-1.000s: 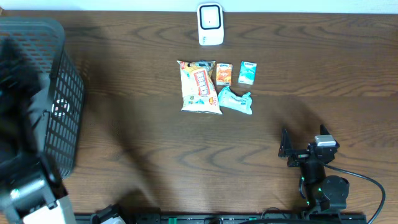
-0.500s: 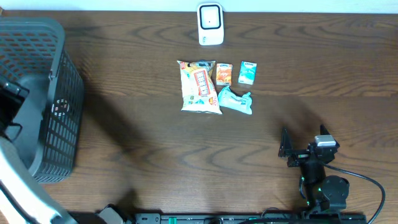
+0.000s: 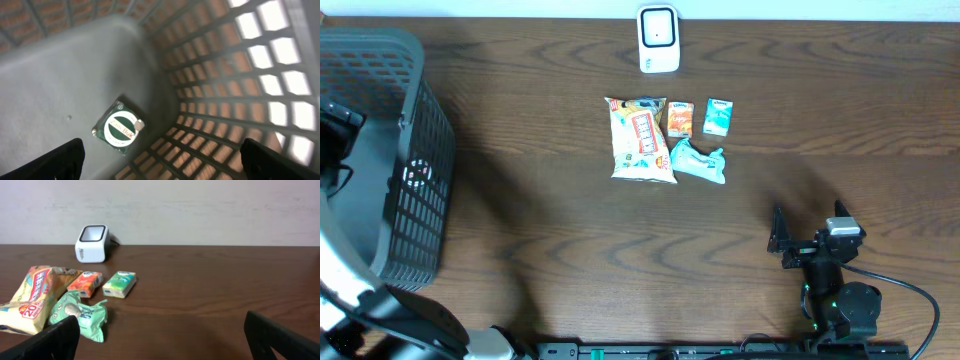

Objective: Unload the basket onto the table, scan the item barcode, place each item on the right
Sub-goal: 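Lower the left gripper into the basket and grasp the Zam-Buk ointment tin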

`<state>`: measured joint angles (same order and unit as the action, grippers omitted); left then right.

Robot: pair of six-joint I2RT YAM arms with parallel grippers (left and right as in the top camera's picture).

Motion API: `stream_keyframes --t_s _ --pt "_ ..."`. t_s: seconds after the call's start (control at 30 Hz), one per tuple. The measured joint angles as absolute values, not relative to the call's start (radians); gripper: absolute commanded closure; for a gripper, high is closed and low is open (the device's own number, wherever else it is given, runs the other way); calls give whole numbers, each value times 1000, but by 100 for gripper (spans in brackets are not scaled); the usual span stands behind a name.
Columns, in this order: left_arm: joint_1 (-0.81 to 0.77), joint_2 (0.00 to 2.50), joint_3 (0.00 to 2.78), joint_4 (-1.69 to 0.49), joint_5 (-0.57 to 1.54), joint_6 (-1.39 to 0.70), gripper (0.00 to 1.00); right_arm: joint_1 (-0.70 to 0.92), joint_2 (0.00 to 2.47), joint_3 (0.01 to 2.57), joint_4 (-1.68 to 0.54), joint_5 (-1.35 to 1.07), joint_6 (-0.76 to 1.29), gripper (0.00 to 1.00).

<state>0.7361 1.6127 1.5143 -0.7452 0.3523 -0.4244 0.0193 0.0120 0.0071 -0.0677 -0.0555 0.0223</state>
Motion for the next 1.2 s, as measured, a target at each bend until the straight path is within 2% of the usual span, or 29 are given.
stream_keyframes --t_s 0.27,0.43,0.9,1.2 --pt "617 1752 1514 -751 142 -543 2 19 12 7 -68 -56 22 1" --pt "564 1840 1514 -746 43 -535 3 19 12 7 -68 -56 22 1" --pt "567 1983 1514 -778 -16 -154 2 19 12 7 -68 -56 22 1" --pt "574 1999 1514 -800 38 33 2 19 12 7 -68 -56 22 1"
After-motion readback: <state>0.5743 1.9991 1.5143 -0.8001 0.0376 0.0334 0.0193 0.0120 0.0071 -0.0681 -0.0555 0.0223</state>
